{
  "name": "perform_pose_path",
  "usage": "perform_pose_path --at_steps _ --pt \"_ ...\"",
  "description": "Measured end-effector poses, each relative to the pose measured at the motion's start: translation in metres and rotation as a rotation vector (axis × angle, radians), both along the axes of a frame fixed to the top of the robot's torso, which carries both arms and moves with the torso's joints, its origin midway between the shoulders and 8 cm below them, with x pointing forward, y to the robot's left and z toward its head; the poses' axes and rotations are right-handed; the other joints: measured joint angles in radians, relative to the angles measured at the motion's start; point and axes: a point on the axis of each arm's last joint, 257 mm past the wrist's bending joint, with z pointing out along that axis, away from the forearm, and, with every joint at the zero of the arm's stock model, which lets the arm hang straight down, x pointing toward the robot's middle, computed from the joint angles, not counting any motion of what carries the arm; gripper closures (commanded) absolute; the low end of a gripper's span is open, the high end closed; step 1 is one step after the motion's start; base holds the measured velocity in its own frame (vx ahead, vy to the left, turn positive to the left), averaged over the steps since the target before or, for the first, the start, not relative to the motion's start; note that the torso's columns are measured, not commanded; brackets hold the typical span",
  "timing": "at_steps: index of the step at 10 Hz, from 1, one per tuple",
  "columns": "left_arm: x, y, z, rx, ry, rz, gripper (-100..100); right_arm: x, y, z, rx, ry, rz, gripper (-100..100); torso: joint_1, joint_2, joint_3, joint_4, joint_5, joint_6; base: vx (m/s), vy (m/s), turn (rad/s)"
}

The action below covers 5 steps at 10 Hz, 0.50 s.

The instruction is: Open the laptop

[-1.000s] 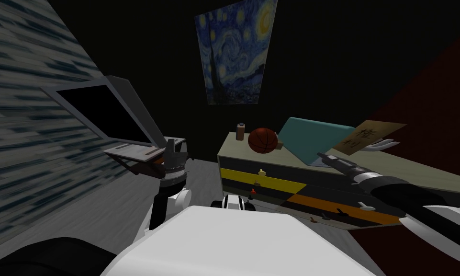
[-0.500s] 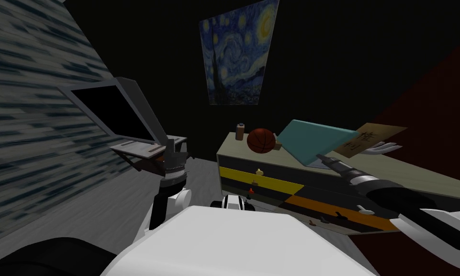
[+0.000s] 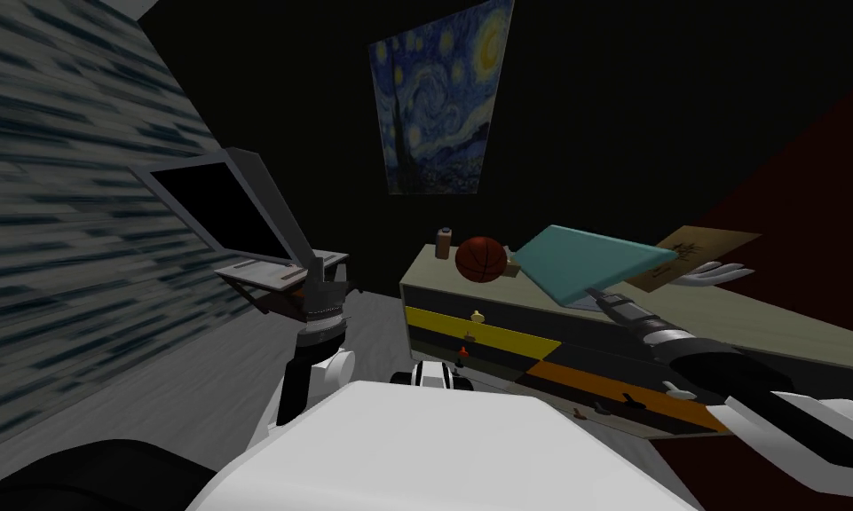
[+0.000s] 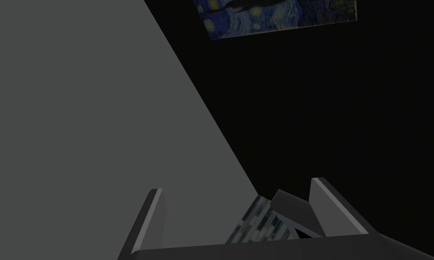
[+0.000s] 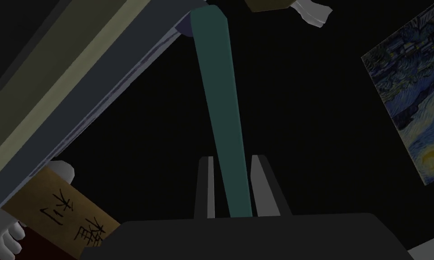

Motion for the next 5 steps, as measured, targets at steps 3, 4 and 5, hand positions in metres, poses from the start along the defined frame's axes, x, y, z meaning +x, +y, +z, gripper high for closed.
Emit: perform_pose_path --at_steps 3,4,5 --pt "0.0 0.0 0.0 0.0 0.0 0.0 0 0.004 0.002 -0.022 0.148 -0.016 -0.015 100 -0.002 -0.003 -0.002 -0.002 -0.002 -0.002 -0.028 -0.045 0.061" --pt "0.0 0.0 0.0 0.0 0.0 0.0 0 0.0 0.001 -0.029 0.204 -0.021 -0.023 100 -0.003 -0.003 -0.001 -0.002 -0.002 0.0 -0.033 -0.043 0.052" --pt "0.0 0.0 0.0 0.0 0.0 0.0 0 -0.001 0.001 -0.032 0.25 -0.027 -0.026 100 -0.003 -0.002 -0.001 -0.001 -0.002 0.0 -0.015 -0.022 0.023"
